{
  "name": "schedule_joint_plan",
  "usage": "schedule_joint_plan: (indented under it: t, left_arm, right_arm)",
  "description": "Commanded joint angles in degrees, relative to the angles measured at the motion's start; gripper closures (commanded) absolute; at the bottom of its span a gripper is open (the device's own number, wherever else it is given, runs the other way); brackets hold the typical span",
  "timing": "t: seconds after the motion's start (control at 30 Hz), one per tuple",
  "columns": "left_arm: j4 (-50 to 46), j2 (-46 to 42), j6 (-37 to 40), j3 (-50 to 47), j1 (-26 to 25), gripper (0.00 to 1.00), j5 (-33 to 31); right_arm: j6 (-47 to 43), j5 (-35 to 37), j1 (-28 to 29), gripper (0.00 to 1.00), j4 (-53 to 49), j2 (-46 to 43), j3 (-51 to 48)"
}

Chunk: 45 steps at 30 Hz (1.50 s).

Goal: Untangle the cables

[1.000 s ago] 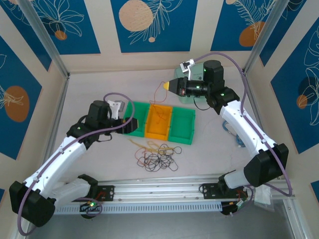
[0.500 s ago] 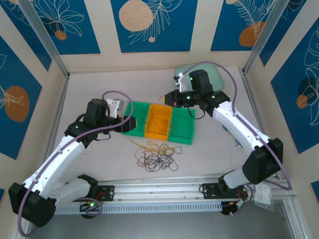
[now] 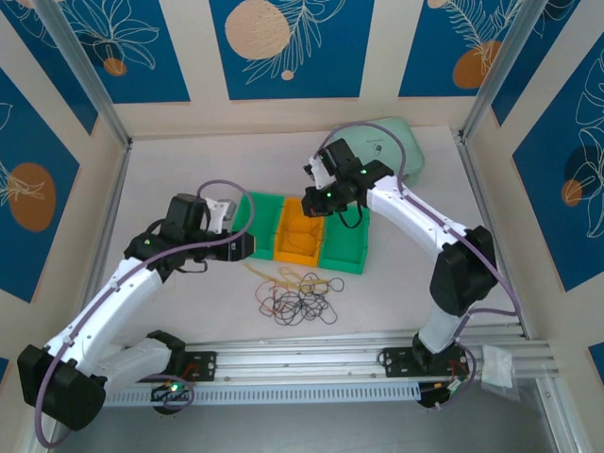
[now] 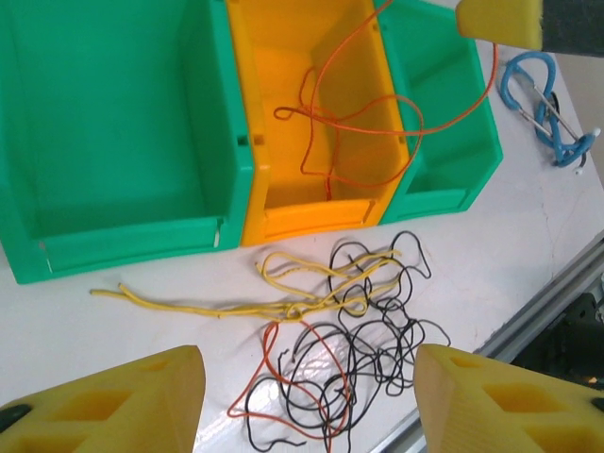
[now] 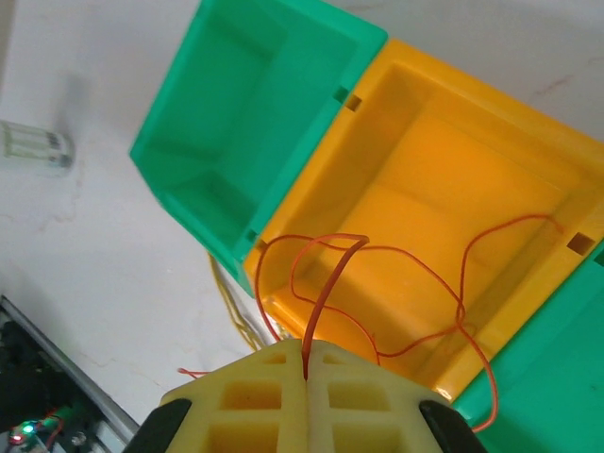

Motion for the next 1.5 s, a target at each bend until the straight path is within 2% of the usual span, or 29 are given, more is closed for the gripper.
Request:
schedule_joint_plan:
  t: [0.0,0.23,0.53,0.7,0.93,1.1,1.23,1.47]
  left_arm:
    - [-2.4,-0.88,0.36,-2.13,0.72,0.4,2.69]
    - [-1.46,-2.29,-1.01,-7.4,0.67,0.42,4.96]
    - [2.08,-0.86,-1.49,-11.58,0.02,0.46,7.92]
    - [4.35,-0.51,-1.55,-13.49,-0.64,0.47,8.11]
    - [4.98,-0.68,-1.48,-14.26,-0.95,0.47,7.41]
    - [5.55,0.16,-1.39,-14.25,-1.0,0.47,7.29]
    - [5.6,0.68,-1.1,-14.15,-1.04,0.46,7.32]
    - [4.09,0.61,0.47,-13.99,-1.06,0.46,6.98]
  right_arm:
    - [-1.66,1.75,0.82,0.99,-3.06,2.32,2.2]
    - [-0.3,3.1,1.22,0.99,-0.92,6.12,3.17]
    - [0.98,8.16,0.92,0.98,3.23,9.62,4.2]
    - [0.68,9.77,0.47,0.99,6.42,12.23,6.0]
    - [-2.5,15.55,1.03,0.99,8.9,15.65,11.73]
    - [-3.24,15.61,1.62,0.99,9.25,15.72,14.76]
    - [-1.85,13.99,1.79,0.99,7.49,15.28,12.4]
    - [0.58,12.97,3.08,0.99,7.64,8.1,-0.54]
